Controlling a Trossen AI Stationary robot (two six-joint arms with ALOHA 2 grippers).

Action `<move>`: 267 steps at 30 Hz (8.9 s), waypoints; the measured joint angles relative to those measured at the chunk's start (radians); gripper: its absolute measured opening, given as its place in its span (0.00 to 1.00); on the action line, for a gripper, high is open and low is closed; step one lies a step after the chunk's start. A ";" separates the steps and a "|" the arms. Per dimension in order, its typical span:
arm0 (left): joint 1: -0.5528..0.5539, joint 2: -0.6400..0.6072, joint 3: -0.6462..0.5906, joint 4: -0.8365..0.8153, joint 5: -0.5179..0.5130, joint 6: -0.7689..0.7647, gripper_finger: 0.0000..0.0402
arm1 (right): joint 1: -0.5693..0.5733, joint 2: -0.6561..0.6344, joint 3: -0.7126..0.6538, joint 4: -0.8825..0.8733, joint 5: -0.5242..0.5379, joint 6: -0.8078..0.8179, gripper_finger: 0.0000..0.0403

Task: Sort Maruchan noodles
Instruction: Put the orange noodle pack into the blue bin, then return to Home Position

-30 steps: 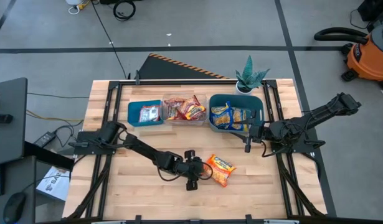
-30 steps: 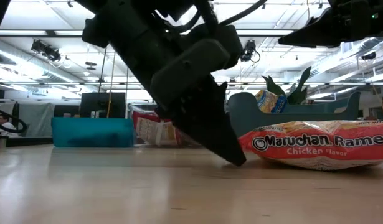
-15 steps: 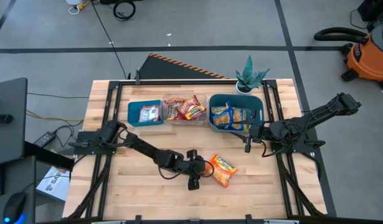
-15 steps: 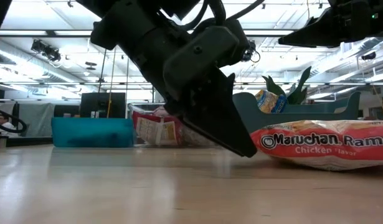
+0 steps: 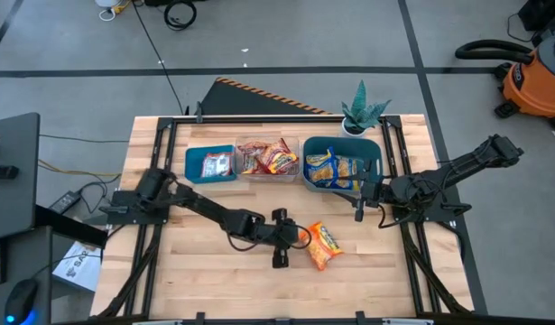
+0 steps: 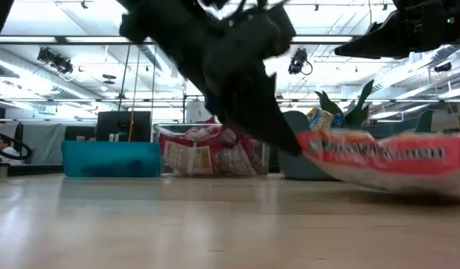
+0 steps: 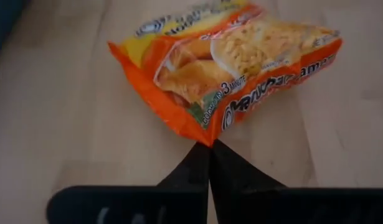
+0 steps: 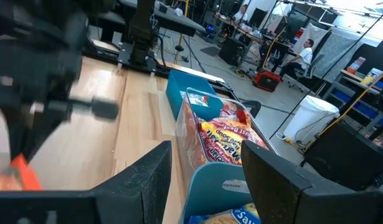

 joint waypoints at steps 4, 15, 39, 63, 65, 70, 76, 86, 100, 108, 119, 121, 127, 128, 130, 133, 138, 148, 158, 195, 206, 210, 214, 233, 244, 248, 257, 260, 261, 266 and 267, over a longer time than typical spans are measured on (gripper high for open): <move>0.011 -0.094 0.000 -0.101 -0.050 0.035 0.01 | 0.000 0.000 0.000 -0.007 0.003 0.001 0.49; -0.005 -0.342 0.001 -0.483 -0.277 0.009 0.00 | 0.000 0.000 0.000 -0.007 0.002 0.007 0.49; -0.020 -0.347 -0.141 -0.707 -0.070 -0.388 0.21 | 0.000 0.000 0.000 -0.003 -0.001 0.011 0.49; -0.013 -0.256 -0.150 -0.831 -0.021 -0.395 0.47 | 0.000 0.000 0.000 0.007 -0.007 0.010 0.49; -0.013 -0.251 -0.150 -0.844 -0.048 -0.391 0.46 | 0.000 0.000 0.000 0.008 -0.007 0.010 0.49; -0.010 -0.234 -0.150 -0.742 -0.117 -0.313 0.45 | 0.000 0.000 0.000 0.009 -0.007 0.010 0.49; 0.010 -0.196 -0.150 -0.699 -0.130 -0.245 0.45 | 0.000 0.004 0.000 0.007 -0.010 0.011 0.49; 0.023 -0.157 -0.148 -0.692 -0.102 -0.215 0.30 | 0.000 0.013 0.000 0.012 -0.004 0.008 0.49; 0.024 -0.175 -0.119 -0.791 -0.108 -0.205 0.03 | 0.000 0.013 0.000 0.013 -0.006 0.008 0.49; 0.024 -0.259 0.022 -1.157 -0.236 -0.247 0.01 | 0.000 0.013 0.000 0.011 -0.005 0.008 0.49; 0.032 -0.504 -0.007 -1.477 -0.397 -0.500 0.02 | 0.000 0.013 0.000 0.008 -0.006 0.009 0.49; 0.032 -0.556 -0.016 -1.506 -0.449 -0.545 0.02 | 0.000 0.013 0.000 0.010 -0.007 0.009 0.49; 0.057 -0.694 -0.021 -1.523 -0.584 -0.614 0.02 | 0.000 0.013 0.000 0.016 -0.007 0.009 0.49; 0.068 -0.711 -0.021 -1.524 -0.598 -0.616 0.03 | 0.000 0.013 0.000 0.016 -0.007 0.009 0.49; 0.092 -0.737 -0.021 -1.525 -0.625 -0.632 0.03 | 0.000 0.013 0.000 0.016 -0.007 0.009 0.49; 0.138 -0.761 -0.021 -1.526 -0.652 -0.639 0.03 | 0.000 0.013 0.000 0.016 -0.008 0.009 0.49; 0.221 -0.761 -0.041 -1.546 -0.659 -0.685 0.03 | 0.000 0.013 0.000 0.016 -0.008 0.009 0.49; 0.387 -0.802 -0.333 -1.456 -0.640 -0.720 0.03 | 0.000 0.013 0.000 0.009 -0.010 0.011 0.49; 0.518 -0.825 -0.552 -1.153 -0.561 -0.685 0.03 | 0.000 0.013 0.000 0.017 -0.009 0.008 0.49; 0.450 -1.403 -0.695 -0.682 -0.283 -0.191 0.35 | -0.004 -0.211 -0.034 -0.114 -0.132 0.069 0.49; 0.443 -1.609 -1.012 -0.028 0.026 0.111 0.35 | -0.056 -0.445 -0.185 -0.036 -0.109 0.184 0.49; 0.443 -1.648 -1.081 0.125 0.027 0.203 0.35 | -0.065 -0.501 -0.256 -0.028 -0.044 0.292 0.49; 0.443 -1.667 -1.175 0.368 0.026 0.280 0.35 | -0.066 -0.541 -0.281 -0.097 0.035 0.391 0.49; 0.408 -1.878 -1.263 0.374 -0.042 0.519 0.35 | 0.036 -0.693 -0.202 -0.352 0.434 0.470 0.49; 0.408 -1.915 -1.264 0.269 0.045 0.310 0.35 | 0.034 -0.691 -0.203 -0.315 0.403 0.479 0.49; 0.408 -1.915 -1.264 0.270 0.045 0.309 0.35 | 0.034 -0.691 -0.203 -0.315 0.311 0.479 0.49; 0.408 -1.915 -1.265 0.271 0.045 0.309 0.35 | 0.034 -0.690 -0.203 -0.315 0.171 0.479 0.49; 0.408 -1.915 -1.265 0.271 0.045 0.309 0.35 | 0.034 -0.690 -0.203 -0.315 0.156 0.479 0.49; 0.408 -1.915 -1.265 0.271 0.045 0.309 0.35 | 0.034 -0.690 -0.203 -0.314 0.152 0.479 0.49; 0.408 -1.915 -1.265 0.271 0.045 0.309 0.35 | 0.034 -0.690 -0.203 -0.314 0.149 0.479 0.49; 0.408 -1.915 -1.265 0.271 0.045 0.309 0.35 | 0.034 -0.690 -0.203 -0.314 0.149 0.479 0.49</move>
